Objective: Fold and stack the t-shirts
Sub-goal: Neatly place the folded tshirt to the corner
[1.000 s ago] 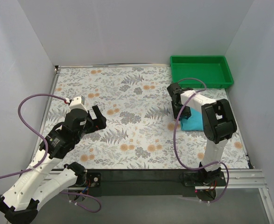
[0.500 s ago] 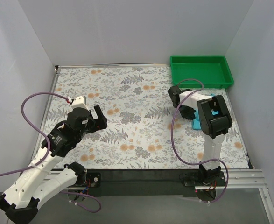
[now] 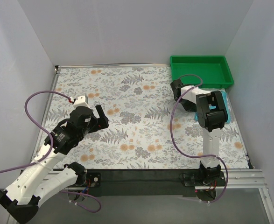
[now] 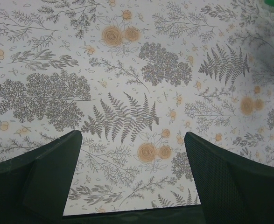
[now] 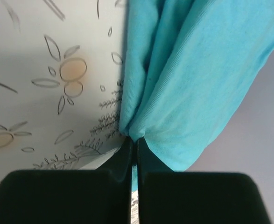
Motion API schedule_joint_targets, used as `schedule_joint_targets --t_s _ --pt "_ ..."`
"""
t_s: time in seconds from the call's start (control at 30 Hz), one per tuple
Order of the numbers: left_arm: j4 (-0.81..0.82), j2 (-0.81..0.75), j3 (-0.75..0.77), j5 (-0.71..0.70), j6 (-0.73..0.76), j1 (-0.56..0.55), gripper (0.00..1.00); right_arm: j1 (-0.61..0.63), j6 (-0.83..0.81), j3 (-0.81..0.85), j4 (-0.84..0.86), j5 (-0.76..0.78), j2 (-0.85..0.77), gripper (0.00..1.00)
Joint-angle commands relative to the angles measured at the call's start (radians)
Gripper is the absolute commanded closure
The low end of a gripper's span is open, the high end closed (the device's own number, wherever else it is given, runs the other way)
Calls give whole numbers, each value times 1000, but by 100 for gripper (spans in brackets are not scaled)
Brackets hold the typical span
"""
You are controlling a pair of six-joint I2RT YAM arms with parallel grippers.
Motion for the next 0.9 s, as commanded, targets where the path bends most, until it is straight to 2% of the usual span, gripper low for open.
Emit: schedule_joint_targets --t_s 0.0,0.1,0.23,0.33,0.4,0.5,0.67,0.7,0.73,0.87 --pt "-11 -10 25 -3 -26 -2 15 -1 -11 42 72 -79 40 99" --pt "-23 -19 25 0 -45 -2 16 2 8 22 69 -100 19 94" --pt "-35 -47 32 -12 -65 -2 16 13 46 -53 60 -100 -80 69" --pt "-38 -70 41 -35 -69 -2 15 31 72 -107 27 -89 -203 55" --pt "-45 -81 58 -50 -69 -4 14 40 103 -131 -8 -112 -278 50" --pt "-49 -95 87 -87 -69 -2 14 42 152 -157 -49 -160 -509 41" --pt "-48 -141 128 -191 -59 -2 11 39 235 -171 -88 -217 -837 14" --pt "-46 -150 131 -207 -48 -4 4 37 262 -171 -92 -226 -940 10" --pt "-40 -163 137 -225 -46 -2 3 39 270 -174 -98 -233 -995 3" --pt "9 -255 139 -288 -11 -4 2 37 304 -199 -98 -255 -1239 2"
